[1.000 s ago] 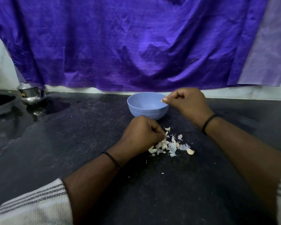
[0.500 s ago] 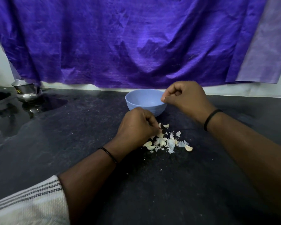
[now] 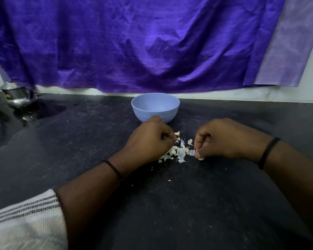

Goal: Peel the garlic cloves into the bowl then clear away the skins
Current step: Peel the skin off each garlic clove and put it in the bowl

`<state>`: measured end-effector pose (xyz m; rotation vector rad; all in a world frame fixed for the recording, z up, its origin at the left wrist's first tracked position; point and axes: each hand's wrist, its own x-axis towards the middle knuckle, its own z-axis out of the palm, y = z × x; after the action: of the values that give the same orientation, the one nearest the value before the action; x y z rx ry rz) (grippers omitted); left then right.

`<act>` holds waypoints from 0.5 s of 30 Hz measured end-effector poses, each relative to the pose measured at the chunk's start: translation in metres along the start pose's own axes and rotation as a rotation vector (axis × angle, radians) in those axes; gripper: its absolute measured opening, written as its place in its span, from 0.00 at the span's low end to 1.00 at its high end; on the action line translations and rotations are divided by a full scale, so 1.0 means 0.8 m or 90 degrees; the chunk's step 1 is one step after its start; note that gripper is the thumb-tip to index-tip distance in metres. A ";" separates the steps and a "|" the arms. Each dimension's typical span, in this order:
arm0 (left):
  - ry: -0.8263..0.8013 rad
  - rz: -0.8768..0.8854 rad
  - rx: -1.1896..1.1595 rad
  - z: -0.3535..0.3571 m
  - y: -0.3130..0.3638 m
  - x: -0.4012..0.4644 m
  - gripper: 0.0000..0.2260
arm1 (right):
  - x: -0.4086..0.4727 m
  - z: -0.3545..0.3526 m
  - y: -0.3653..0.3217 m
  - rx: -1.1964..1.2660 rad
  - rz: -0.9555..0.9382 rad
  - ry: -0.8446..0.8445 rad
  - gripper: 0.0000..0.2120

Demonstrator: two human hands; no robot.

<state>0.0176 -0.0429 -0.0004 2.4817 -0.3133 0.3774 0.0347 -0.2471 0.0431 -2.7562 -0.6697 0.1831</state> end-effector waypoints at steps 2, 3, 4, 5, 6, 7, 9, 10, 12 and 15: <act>0.016 0.007 0.007 0.002 0.000 -0.001 0.08 | -0.001 0.002 -0.001 -0.025 0.014 -0.013 0.07; 0.027 0.010 0.011 0.004 -0.001 0.000 0.10 | -0.001 0.004 -0.001 -0.017 0.019 -0.022 0.07; 0.038 0.014 0.014 0.004 -0.002 0.000 0.11 | 0.000 0.006 -0.001 0.003 0.026 -0.035 0.06; 0.047 0.016 0.017 0.004 -0.001 0.000 0.11 | -0.001 0.007 -0.001 0.023 0.032 -0.046 0.05; 0.052 0.013 0.014 0.003 0.000 0.000 0.10 | -0.001 0.007 0.000 0.041 0.038 -0.053 0.05; 0.057 0.007 0.009 0.002 0.001 0.000 0.08 | -0.001 0.007 0.000 0.055 0.041 -0.052 0.06; 0.060 0.004 -0.004 0.001 0.002 -0.001 0.06 | 0.000 0.008 0.001 0.087 0.038 -0.030 0.07; 0.064 0.008 -0.011 0.002 0.002 -0.002 0.06 | 0.000 0.009 0.001 0.120 0.038 -0.014 0.07; 0.073 0.025 -0.025 0.003 0.001 -0.002 0.05 | 0.002 0.014 0.000 0.237 0.036 0.019 0.07; 0.084 0.054 -0.110 0.005 0.002 -0.001 0.02 | 0.004 0.022 -0.001 0.422 0.027 0.068 0.07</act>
<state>0.0171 -0.0466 -0.0032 2.2680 -0.3807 0.5244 0.0338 -0.2406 0.0265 -2.1256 -0.4215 0.2184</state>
